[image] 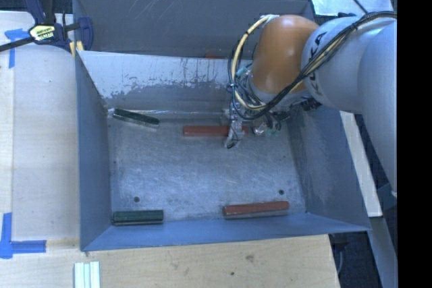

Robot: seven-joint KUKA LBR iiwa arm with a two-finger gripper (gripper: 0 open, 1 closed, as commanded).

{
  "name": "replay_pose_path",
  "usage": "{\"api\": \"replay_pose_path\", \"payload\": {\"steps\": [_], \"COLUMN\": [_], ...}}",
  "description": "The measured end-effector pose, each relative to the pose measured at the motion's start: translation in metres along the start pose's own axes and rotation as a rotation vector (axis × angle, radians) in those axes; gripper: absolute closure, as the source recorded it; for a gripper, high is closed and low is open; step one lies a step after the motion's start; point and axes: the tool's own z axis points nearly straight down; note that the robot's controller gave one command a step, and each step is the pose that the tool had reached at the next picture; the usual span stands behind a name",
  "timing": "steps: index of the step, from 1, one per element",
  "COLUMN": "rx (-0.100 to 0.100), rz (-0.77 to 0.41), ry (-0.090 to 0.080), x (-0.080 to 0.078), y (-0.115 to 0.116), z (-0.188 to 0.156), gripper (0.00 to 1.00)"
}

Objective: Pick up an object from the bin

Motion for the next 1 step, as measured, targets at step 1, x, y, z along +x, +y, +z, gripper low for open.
{"api": "replay_pose_path", "payload": {"steps": [1], "rx": [0.001], "rz": [0.007], "ry": [-0.012], "x": [0.0205], "y": [-0.0107], "z": [-0.1624], "gripper": [1.00]}}
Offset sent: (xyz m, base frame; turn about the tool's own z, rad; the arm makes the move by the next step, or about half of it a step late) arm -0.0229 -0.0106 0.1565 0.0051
